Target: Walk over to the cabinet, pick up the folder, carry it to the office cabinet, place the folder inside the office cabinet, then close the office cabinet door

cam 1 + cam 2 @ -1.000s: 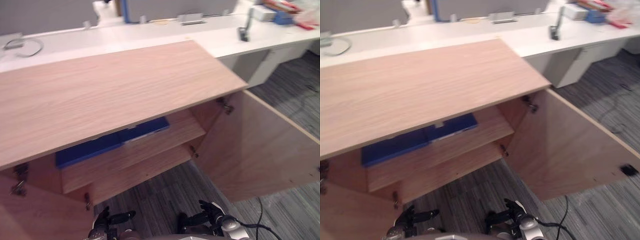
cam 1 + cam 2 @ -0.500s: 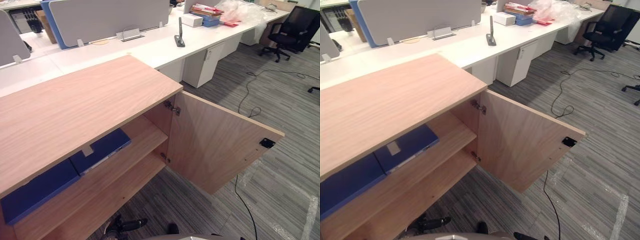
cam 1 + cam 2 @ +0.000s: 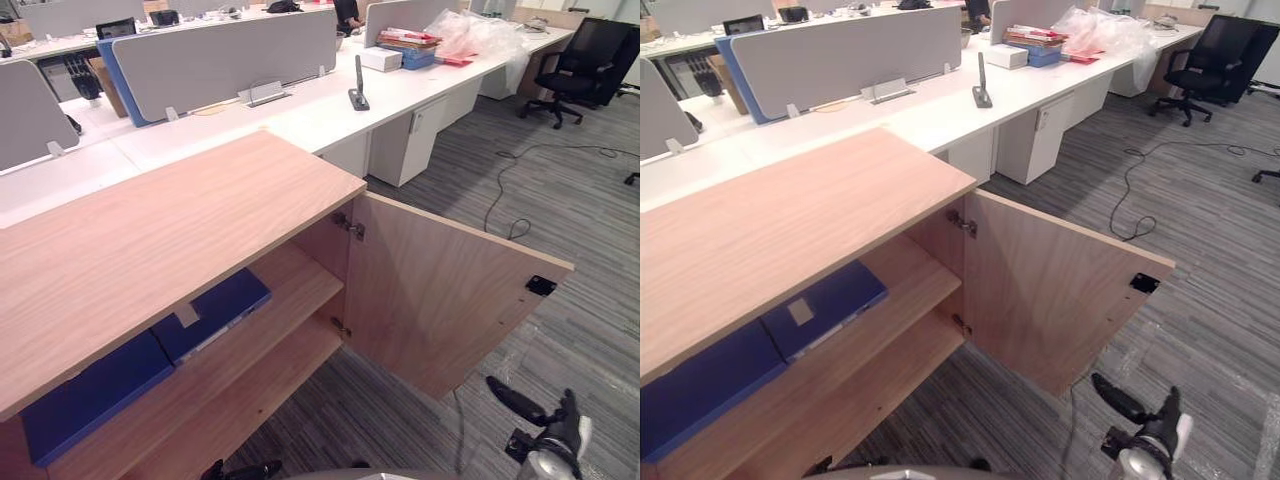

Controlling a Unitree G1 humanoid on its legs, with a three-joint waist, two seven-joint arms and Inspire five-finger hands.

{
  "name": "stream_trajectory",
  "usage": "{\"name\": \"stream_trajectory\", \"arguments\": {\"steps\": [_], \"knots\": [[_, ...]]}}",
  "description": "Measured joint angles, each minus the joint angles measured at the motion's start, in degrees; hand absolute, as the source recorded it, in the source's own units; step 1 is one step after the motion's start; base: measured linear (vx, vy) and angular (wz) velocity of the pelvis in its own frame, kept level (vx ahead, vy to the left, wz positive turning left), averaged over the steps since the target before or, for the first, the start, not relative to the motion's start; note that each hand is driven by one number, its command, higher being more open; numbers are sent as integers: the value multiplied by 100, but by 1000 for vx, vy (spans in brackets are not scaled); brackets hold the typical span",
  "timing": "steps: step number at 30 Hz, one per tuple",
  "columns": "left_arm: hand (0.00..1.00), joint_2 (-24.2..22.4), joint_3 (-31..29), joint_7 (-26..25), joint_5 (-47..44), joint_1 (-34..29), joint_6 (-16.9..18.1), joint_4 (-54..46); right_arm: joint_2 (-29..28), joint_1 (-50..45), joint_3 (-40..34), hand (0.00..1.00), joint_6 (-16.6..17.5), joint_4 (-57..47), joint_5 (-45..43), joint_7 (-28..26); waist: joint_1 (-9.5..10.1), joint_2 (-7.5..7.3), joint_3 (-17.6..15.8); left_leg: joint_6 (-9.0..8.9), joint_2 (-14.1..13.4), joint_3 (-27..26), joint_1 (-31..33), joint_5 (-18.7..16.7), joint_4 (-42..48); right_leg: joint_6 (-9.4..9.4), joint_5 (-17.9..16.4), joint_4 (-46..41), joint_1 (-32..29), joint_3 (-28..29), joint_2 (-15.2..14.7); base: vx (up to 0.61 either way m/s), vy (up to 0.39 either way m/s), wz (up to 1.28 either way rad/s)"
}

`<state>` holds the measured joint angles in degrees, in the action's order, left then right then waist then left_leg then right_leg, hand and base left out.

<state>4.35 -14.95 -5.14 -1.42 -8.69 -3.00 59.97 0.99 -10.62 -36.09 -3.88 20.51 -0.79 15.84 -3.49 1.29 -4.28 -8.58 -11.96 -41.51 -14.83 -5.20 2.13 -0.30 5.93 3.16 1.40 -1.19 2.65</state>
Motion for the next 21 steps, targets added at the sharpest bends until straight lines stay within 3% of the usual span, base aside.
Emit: {"name": "stream_trajectory", "arguments": {"steps": [3, 9, 15, 21], "knots": [[100, 1, 3, 9, 5, -109, -2, 1, 115, 196, -372, 100, 11, 1, -237, 165, 1, 28, -3, 3, 18, 76, -4, 3, -12, -18, 24, 40, 50, -62, -24, 23, -23, 13], [100, -4, 8, 58, 102, -235, 0, 1, 931, 820, -475, 100, 23, 19, -399, 193, 3, 68, -31, 34, 92, 239, 27, 3, -28, -8, 24, 61, 73, -190, -108, -10, -13, 11], [100, 2, 13, 68, 100, -268, 15, 0, 1940, 1295, 252, 100, 213, 195, -617, -179, 3, 66, -59, 80, 141, 407, 152, 3, 0, 52, 56, 164, 78, -311, -186, -22, -19, 12], [100, 60, 17, 146, 98, -304, 43, 0, 2415, 1658, 1063, 100, 323, 481, -1069, -622, 14, 47, -148, 87, 150, 463, 189, 5, 6, 32, 70, 164, 74, -350, -198, 1, -11, 4]]}}
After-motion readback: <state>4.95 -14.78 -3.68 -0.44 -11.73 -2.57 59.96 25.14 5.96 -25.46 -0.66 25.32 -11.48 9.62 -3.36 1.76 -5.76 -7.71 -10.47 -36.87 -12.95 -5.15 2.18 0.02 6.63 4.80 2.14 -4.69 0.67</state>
